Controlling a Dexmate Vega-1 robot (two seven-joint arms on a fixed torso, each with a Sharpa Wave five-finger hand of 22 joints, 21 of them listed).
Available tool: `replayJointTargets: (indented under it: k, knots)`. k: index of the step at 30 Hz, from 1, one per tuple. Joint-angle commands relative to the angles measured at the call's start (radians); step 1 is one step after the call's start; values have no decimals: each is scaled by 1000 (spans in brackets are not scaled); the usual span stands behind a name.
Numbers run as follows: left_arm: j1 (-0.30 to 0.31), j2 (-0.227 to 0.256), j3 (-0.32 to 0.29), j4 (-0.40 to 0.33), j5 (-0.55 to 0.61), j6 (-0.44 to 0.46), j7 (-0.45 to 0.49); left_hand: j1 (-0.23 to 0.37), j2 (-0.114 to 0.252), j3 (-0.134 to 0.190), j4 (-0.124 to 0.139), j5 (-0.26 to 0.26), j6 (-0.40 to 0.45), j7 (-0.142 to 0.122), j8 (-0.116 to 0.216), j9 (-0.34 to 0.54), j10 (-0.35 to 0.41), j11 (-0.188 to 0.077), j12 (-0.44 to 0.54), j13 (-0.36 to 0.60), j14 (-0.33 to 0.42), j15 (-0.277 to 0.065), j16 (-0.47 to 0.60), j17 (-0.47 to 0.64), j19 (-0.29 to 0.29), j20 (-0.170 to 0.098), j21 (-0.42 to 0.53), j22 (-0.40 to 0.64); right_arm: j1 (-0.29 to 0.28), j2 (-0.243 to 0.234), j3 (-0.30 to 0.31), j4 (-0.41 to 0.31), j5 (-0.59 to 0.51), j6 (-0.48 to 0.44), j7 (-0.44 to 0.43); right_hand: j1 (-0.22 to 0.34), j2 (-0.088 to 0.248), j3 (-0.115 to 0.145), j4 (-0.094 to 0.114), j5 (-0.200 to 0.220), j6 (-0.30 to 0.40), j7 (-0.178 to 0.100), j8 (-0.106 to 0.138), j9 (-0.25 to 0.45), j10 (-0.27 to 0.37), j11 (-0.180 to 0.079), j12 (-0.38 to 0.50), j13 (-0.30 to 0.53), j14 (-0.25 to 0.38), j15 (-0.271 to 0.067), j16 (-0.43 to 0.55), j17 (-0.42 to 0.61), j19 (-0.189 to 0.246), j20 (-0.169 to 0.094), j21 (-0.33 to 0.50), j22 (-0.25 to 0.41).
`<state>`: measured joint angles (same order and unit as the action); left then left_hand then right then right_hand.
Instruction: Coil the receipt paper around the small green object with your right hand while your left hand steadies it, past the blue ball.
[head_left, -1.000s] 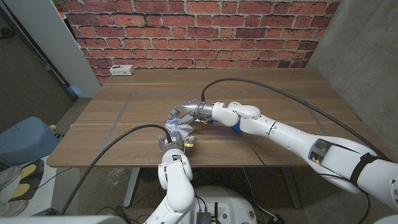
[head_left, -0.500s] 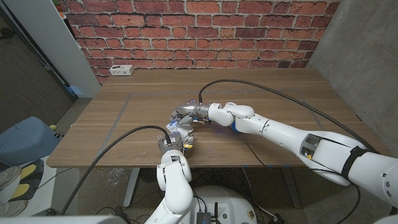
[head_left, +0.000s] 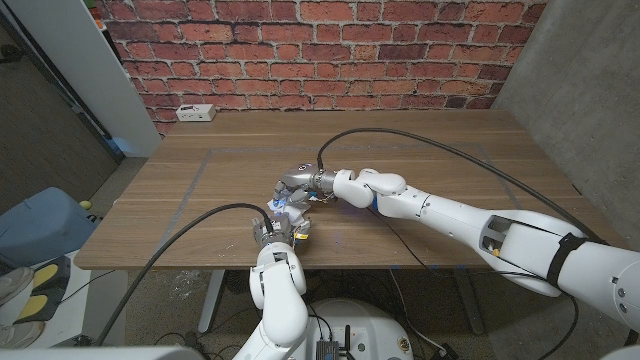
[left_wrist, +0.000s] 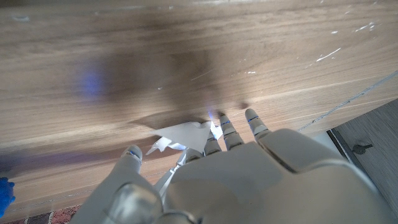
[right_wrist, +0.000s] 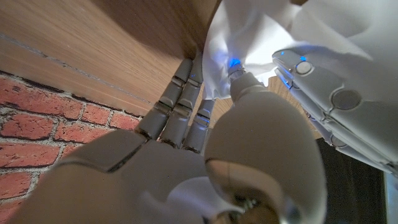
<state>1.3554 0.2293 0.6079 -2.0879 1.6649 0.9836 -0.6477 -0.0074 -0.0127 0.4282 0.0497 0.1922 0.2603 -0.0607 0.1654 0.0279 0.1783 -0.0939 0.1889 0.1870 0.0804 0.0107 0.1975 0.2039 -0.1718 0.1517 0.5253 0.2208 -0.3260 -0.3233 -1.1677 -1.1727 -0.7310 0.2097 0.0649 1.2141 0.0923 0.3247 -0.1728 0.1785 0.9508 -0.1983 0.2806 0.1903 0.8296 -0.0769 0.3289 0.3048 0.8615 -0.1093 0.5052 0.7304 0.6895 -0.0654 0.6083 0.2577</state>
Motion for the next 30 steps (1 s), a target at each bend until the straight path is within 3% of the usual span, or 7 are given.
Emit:
replayJointTargets:
  k: [1, 9, 12, 16, 21, 25, 30]
  knots:
    - [13, 3, -1, -11, -11, 7, 22, 8, -6, 0, 9, 6, -9, 5, 10, 151, -1, 4, 9, 5, -5, -3, 0, 0, -89, 4, -2, 3, 4, -2, -17, 32, -5, 20, -56, 47, 13, 5, -3, 6, 177, 172, -8, 1, 24, 2, 13, 4, 31, -130, -4, -8, 18, -60, 25, 6]
    - [18, 6, 1, -15, -11, 8, 29, 9, -4, -2, 11, 7, -13, 7, 10, 151, -1, 5, 9, 5, -8, -6, -1, -1, -89, 2, -2, 3, -4, -12, -13, 13, -4, 10, -59, 60, 10, 2, -1, 4, 171, 175, -18, 3, 16, -2, 9, 3, 33, -131, -23, -24, 10, -71, 37, 8]
    - [20, 7, 2, -17, -9, 7, 35, 9, -4, -3, 13, 7, -15, 5, 11, 151, -3, 6, 9, 5, -8, -6, -1, -1, -89, 2, -2, 3, -17, -23, -9, -15, -14, -15, -67, 62, 12, -9, 14, 2, 155, 166, -36, 8, -11, -1, -7, -2, 1, -125, -72, -58, -49, -42, 42, 8]
    - [21, 9, 3, -18, -10, 4, 40, 10, -3, -3, 14, 8, -18, 4, 11, 151, -2, 6, 10, 5, -9, -7, -1, -1, -89, 1, -2, 3, -32, -39, 9, -50, 0, -39, -53, -89, -19, -78, 80, 12, 33, 117, -90, 15, -123, -3, -70, -15, -135, -94, -198, -143, -183, 52, 22, -27]
    - [21, 8, 3, -17, -9, 4, 39, 11, -2, -5, 16, 8, -19, 5, 12, 151, -3, 5, 10, 5, -11, -6, -1, -2, -91, 3, -2, 3, -42, -55, 30, -74, 25, -39, -37, -289, -71, -161, 147, 51, -228, 61, -111, 9, -361, 11, -145, -29, -378, -32, -305, -179, -325, 146, -38, -70]
    - [23, 7, 4, -17, -6, 4, 44, 12, -1, -5, 17, 9, -20, 4, 13, 151, -2, 5, 11, 5, -12, -7, -1, -2, -91, 2, -2, 3, -46, -60, 54, -65, 84, 6, -22, -447, -107, -238, 210, 85, -413, 63, -109, 8, -500, 25, -146, -36, -536, 19, -319, -197, -445, 203, -108, -74]
    - [26, 7, 5, -20, -3, 2, 46, 13, 0, -6, 19, 9, -20, 3, 14, 151, -5, 6, 11, 5, -15, -5, -2, -2, -93, 3, -3, 4, -52, -61, 86, -42, 157, 65, -15, -558, -137, -305, 254, 110, -574, 80, -110, 9, -624, 30, -146, -42, -640, 67, -313, -212, -511, 232, -162, -74]
